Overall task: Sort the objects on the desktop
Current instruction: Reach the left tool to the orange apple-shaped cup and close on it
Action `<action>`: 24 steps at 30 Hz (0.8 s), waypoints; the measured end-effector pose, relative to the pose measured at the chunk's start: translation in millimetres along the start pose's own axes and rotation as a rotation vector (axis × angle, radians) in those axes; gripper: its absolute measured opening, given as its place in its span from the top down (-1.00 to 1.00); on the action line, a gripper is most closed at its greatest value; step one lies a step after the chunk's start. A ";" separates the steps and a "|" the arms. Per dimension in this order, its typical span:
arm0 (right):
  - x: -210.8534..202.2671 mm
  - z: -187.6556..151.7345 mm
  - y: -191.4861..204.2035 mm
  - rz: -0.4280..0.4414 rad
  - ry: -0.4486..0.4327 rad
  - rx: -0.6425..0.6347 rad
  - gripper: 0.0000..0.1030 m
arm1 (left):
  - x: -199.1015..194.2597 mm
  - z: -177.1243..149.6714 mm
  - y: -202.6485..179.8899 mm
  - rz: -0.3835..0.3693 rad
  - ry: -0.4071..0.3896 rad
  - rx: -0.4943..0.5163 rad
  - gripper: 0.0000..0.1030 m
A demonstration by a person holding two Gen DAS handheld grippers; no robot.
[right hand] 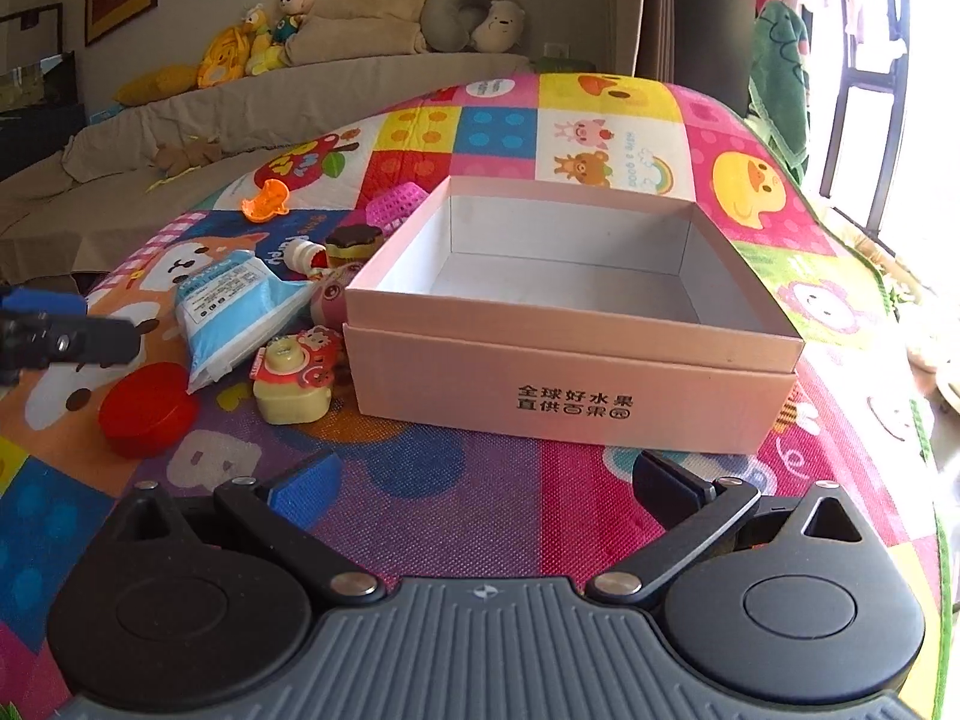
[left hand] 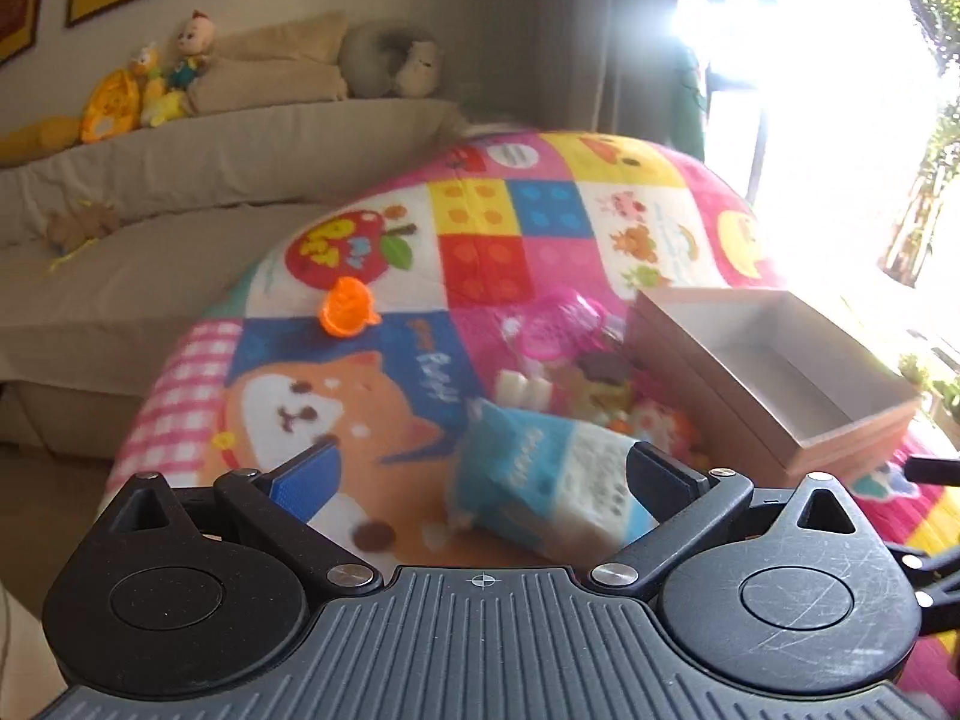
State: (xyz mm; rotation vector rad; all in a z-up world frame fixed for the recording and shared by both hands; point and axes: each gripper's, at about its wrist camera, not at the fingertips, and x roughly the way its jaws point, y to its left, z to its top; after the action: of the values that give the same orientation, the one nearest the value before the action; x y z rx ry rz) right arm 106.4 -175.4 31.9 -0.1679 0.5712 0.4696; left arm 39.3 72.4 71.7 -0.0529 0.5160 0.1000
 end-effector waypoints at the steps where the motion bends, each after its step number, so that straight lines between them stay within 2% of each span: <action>1: -2.8 3.3 0.4 0.005 -0.031 -0.006 -1.00 | 13.2 10.2 6.9 0.042 -0.016 -0.003 -1.00; 4: -2.0 8.5 0.2 -0.011 -0.092 0.011 -1.00 | 70.2 37.0 27.3 0.137 -0.003 -0.014 -1.00; 8: 1.5 7.1 -6.2 -0.022 -0.110 0.071 -1.00 | 150.4 55.5 36.0 0.201 0.055 0.007 -0.98; 11: -1.5 6.4 -7.2 -0.036 -0.120 0.062 -1.00 | 199.6 62.7 37.8 0.291 0.097 0.032 -0.95; 12: -2.7 7.0 -8.1 -0.045 -0.120 0.053 -1.00 | 213.1 63.9 39.3 0.314 0.120 0.028 -0.91; 14: -4.4 9.9 -10.9 -0.060 -0.117 0.039 -1.00 | 230.2 66.8 44.9 0.328 0.165 -0.004 -0.55; 16: -5.5 14.1 -17.4 -0.086 -0.122 0.027 -1.00 | 238.5 66.8 51.2 0.323 0.192 -0.044 -0.36; 17: -6.3 17.0 -22.1 -0.105 -0.128 0.029 -1.00 | 239.1 66.4 53.1 0.315 0.194 -0.051 -0.17; 21: -6.1 31.9 -46.8 -0.135 -0.133 0.100 -1.00 | 220.6 58.1 52.5 0.284 0.176 -0.026 -0.13; 24: -5.8 35.2 -45.9 -0.093 -0.129 0.105 -1.00 | 181.7 47.7 44.4 0.213 0.158 0.014 -0.13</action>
State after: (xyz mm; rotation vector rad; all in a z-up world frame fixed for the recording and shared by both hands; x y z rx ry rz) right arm 140.6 -208.2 65.4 -0.0634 0.4580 0.3568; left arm 215.1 135.0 22.0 0.0085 0.6790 0.3020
